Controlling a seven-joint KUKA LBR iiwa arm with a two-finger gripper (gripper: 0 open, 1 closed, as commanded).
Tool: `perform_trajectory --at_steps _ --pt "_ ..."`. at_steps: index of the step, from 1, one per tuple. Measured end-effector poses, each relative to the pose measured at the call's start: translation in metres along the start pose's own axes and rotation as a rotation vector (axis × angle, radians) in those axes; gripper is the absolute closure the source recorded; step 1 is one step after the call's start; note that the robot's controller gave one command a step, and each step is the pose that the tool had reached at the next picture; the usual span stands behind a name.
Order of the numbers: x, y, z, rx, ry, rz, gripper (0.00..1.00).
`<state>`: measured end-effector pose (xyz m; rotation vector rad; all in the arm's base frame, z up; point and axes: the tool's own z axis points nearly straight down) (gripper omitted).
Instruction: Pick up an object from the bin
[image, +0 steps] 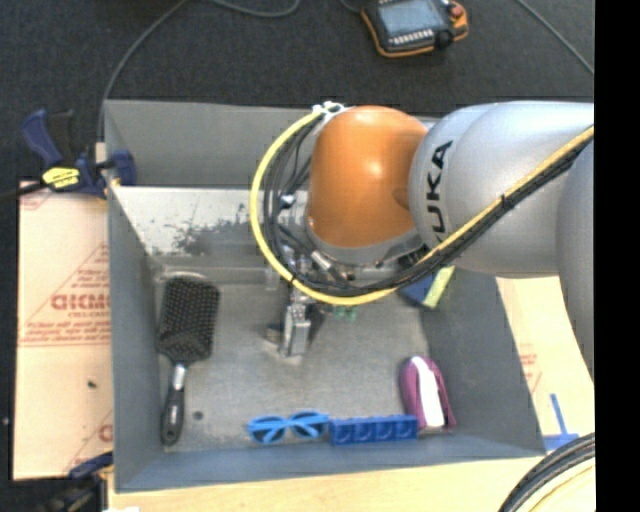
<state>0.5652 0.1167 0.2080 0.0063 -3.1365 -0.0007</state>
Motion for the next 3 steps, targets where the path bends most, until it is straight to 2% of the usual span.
perform_trajectory --at_steps 1,2,3 --pt "-0.002 -0.001 -0.005 -0.001 -0.009 0.005 0.00" --pt "-0.018 -0.060 0.121 0.001 -0.011 -0.205 0.00" --pt "-0.032 -0.084 0.137 -0.001 -0.019 -0.244 0.00"
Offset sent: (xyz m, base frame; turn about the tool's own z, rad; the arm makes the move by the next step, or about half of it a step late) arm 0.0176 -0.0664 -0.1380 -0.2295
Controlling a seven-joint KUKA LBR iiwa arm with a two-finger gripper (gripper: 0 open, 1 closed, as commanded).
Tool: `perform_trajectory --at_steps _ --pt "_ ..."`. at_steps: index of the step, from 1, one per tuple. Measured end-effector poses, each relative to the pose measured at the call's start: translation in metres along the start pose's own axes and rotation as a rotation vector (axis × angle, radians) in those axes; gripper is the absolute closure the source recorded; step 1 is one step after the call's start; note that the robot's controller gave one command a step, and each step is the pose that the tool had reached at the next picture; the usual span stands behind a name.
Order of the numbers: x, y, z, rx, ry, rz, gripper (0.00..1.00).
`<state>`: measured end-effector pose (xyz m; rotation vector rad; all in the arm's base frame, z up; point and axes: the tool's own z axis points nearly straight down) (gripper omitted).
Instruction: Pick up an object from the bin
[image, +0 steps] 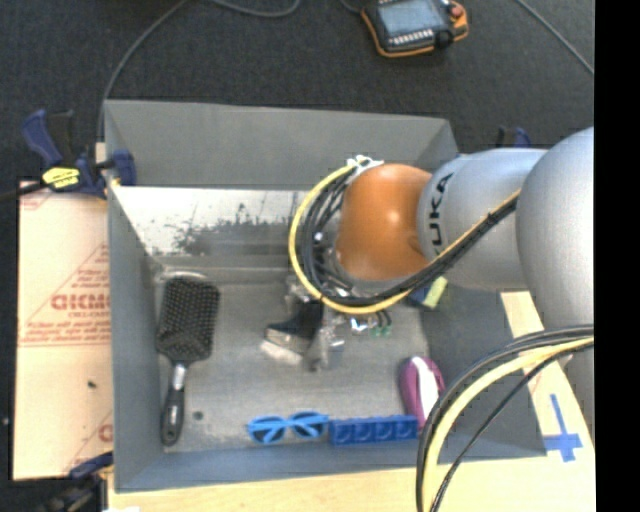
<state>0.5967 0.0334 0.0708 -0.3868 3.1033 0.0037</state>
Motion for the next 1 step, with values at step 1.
perform_trajectory --at_steps 1 --pt "-0.0096 -0.0033 -0.0304 0.001 0.005 -0.072 0.00"
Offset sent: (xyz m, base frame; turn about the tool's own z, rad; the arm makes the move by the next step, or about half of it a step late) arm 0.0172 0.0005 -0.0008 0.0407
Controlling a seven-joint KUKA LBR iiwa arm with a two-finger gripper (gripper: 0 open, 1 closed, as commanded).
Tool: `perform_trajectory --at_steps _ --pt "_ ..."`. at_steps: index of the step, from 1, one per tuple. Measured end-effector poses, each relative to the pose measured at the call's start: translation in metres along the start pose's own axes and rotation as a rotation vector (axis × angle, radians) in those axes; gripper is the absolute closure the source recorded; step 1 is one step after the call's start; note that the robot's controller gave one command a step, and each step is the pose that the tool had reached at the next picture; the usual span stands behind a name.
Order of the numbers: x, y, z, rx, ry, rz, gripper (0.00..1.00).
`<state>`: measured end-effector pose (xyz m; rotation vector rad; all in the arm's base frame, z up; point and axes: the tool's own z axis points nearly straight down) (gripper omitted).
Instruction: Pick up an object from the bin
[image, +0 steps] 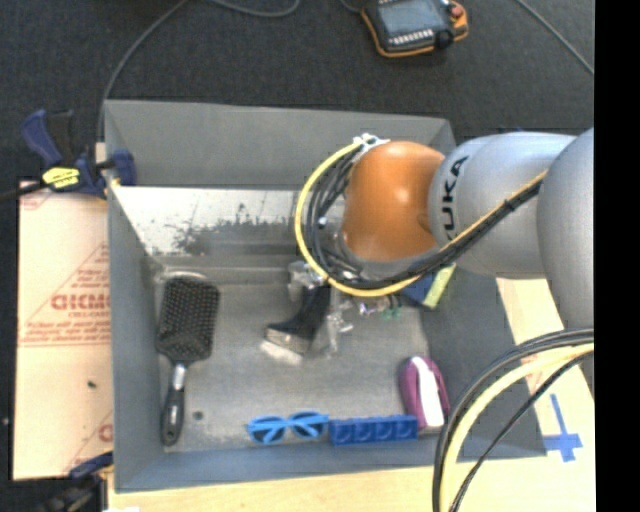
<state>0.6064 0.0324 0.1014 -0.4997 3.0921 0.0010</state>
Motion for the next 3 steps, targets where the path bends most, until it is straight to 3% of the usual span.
perform_trajectory --at_steps 1,2,3 --pt "-0.008 -0.002 0.031 -0.002 -0.003 0.113 0.00" --pt "-0.030 0.000 0.030 0.001 -0.004 -0.101 1.00" --pt "-0.030 0.000 0.030 0.001 -0.004 -0.100 1.00"
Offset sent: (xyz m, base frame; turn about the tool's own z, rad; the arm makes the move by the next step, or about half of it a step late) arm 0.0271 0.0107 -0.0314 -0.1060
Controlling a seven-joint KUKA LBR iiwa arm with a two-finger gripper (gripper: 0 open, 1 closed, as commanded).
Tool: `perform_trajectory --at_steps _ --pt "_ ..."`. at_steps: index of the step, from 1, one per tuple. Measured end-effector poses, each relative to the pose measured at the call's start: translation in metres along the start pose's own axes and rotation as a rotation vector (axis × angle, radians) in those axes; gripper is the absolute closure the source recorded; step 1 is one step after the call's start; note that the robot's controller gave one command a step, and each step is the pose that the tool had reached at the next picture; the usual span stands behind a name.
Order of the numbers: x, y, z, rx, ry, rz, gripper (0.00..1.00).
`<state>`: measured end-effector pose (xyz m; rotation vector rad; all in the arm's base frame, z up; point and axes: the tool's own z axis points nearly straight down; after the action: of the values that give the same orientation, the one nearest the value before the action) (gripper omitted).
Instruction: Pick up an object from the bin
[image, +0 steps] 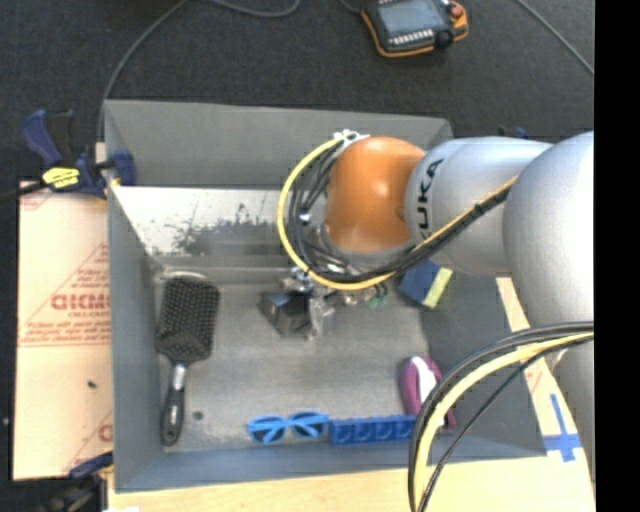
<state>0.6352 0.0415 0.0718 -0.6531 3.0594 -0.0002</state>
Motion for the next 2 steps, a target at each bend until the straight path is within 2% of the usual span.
perform_trajectory --at_steps 2 --pt "0.002 0.000 -0.013 -0.001 0.002 0.003 1.00"
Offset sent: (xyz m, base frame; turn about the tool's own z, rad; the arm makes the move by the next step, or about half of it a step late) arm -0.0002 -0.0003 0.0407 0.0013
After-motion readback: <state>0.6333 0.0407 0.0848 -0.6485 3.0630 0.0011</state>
